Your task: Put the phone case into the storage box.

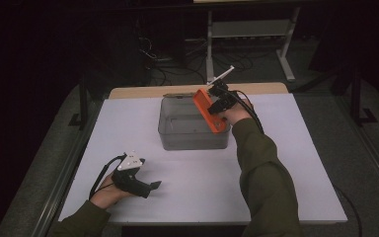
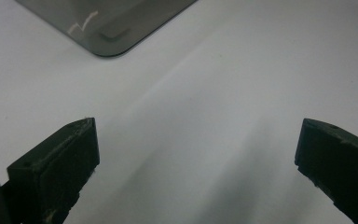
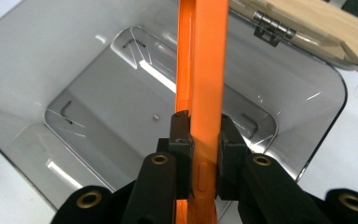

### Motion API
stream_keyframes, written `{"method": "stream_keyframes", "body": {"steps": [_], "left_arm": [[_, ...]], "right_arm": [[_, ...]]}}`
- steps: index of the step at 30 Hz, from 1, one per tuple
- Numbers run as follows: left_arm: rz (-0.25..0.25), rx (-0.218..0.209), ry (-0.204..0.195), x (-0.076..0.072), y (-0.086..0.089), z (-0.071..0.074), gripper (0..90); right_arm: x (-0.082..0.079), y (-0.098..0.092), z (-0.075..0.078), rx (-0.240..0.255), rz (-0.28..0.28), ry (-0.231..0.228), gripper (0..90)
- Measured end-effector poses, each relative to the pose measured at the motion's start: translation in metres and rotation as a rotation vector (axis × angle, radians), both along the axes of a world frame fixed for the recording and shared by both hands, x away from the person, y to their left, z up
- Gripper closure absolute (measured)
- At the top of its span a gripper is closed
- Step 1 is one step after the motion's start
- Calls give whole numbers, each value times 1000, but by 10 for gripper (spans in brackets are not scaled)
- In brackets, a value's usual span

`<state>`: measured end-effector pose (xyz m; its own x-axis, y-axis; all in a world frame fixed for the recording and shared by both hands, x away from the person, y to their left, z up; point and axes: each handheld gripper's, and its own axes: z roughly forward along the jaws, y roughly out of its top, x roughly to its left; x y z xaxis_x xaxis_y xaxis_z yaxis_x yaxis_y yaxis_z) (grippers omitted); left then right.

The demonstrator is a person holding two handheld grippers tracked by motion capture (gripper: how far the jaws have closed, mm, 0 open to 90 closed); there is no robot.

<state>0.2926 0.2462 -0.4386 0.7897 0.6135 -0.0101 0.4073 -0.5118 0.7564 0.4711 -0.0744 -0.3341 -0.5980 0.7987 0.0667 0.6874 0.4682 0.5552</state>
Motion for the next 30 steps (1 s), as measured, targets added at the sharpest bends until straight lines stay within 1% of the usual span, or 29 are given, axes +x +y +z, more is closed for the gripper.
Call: {"method": "stream_keyframes", "body": {"steps": [5, 11, 13, 15, 19, 23, 27, 30], "left_arm": [[-4, 2, 4, 0, 0, 0, 0], [-4, 3, 7, 1, 0, 0, 0], [-5, 4, 9, 1, 0, 0, 0], [-6, 3, 9, 1, 0, -1, 0], [-7, 0, 10, 1, 0, -1, 0], [-7, -1, 12, 1, 0, -1, 0], [-8, -2, 15, 1, -1, -1, 0], [-9, -2, 15, 1, -1, -2, 0]], "right_arm": [[4, 2, -2, -14, -8, 33, 789], [8, 4, -3, -32, -19, 60, 788], [9, 5, -3, -32, -31, 79, 788], [10, 6, -4, -38, -35, 83, 788], [12, 6, -6, -48, -45, 105, 788], [14, 6, -9, -63, -51, 131, 788], [17, 7, -11, -76, -61, 170, 787], [18, 8, -12, -84, -70, 187, 787]]}}
